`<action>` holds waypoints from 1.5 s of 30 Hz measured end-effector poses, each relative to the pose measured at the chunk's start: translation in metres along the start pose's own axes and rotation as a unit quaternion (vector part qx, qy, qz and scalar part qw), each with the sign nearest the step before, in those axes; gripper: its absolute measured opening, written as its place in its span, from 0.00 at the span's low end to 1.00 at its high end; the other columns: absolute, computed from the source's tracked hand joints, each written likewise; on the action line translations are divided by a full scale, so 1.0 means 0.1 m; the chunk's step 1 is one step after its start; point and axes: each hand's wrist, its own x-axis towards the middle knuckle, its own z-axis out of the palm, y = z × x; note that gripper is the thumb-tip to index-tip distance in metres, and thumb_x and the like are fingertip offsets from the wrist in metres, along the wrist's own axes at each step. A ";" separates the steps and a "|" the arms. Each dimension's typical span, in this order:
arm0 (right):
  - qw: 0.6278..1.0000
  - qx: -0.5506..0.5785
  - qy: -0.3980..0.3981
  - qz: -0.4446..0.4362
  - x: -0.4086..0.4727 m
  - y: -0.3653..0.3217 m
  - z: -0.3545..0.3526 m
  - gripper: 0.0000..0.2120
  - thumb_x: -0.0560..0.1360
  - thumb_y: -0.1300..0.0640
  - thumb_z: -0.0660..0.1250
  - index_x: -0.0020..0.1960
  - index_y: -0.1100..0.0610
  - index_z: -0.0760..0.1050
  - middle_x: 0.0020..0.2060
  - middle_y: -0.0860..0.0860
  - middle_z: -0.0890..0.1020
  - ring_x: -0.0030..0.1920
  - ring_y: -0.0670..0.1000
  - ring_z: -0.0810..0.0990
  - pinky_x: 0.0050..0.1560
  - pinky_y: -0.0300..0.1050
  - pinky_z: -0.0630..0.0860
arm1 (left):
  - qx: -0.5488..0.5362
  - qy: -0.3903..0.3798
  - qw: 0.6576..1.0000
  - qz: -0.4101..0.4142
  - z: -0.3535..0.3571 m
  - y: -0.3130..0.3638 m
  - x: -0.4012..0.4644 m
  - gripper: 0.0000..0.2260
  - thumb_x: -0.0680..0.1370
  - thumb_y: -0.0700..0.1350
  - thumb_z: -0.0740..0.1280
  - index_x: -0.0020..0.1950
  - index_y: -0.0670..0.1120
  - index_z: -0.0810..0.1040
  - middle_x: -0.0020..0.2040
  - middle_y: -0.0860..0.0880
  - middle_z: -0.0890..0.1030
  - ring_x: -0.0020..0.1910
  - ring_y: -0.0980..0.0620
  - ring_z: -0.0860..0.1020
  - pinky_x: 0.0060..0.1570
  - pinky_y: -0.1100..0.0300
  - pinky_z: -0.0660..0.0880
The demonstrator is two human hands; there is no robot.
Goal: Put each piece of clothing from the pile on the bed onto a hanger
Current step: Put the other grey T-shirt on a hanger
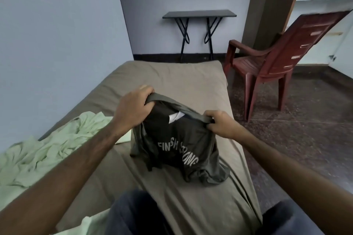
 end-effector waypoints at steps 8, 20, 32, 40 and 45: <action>0.992 0.005 0.101 -0.080 0.31 -0.85 -0.78 0.05 0.73 0.57 0.65 0.45 0.48 0.78 0.36 0.48 0.83 0.35 0.45 0.80 0.42 0.48 0.78 | 0.143 0.042 0.988 0.046 -0.53 0.05 0.27 0.18 0.69 0.38 0.69 0.56 0.51 0.73 0.50 0.55 0.76 0.46 0.50 0.78 0.34 0.59 0.68; 0.779 -0.506 0.119 -0.352 0.15 -2.12 -2.15 0.15 0.79 0.56 0.55 0.63 0.43 0.65 0.66 0.47 0.66 0.55 0.50 0.75 0.39 0.51 0.76 | 0.394 0.045 0.867 0.303 -1.73 0.19 0.79 0.17 0.77 0.41 0.65 0.66 0.52 0.73 0.58 0.47 0.74 0.46 0.46 0.75 0.40 0.54 0.73; 0.696 -0.669 0.188 -0.183 0.11 -2.57 -2.76 0.31 0.78 0.28 0.47 0.57 0.51 0.74 0.47 0.51 0.83 0.50 0.56 0.82 0.51 0.51 0.72 | 0.412 0.041 0.902 0.122 -2.71 0.35 0.98 0.17 0.82 0.61 0.53 0.64 0.55 0.72 0.48 0.55 0.73 0.48 0.51 0.78 0.48 0.54 0.68; 0.883 -0.291 0.304 -0.209 0.08 -3.03 -3.03 0.20 0.78 0.50 0.68 0.66 0.58 0.72 0.62 0.55 0.80 0.62 0.58 0.78 0.60 0.52 0.73 | 0.353 0.249 0.897 0.098 -3.04 0.63 1.17 0.13 0.78 0.50 0.65 0.59 0.45 0.75 0.53 0.47 0.78 0.51 0.43 0.78 0.50 0.45 0.73; 0.882 -0.071 0.386 -0.262 0.05 -3.32 -3.10 0.15 0.77 0.59 0.69 0.63 0.58 0.77 0.57 0.53 0.83 0.56 0.53 0.81 0.59 0.49 0.76 | -0.012 0.294 0.953 0.076 -3.16 0.83 1.34 0.17 0.76 0.43 0.67 0.64 0.45 0.72 0.61 0.47 0.77 0.59 0.47 0.76 0.59 0.49 0.74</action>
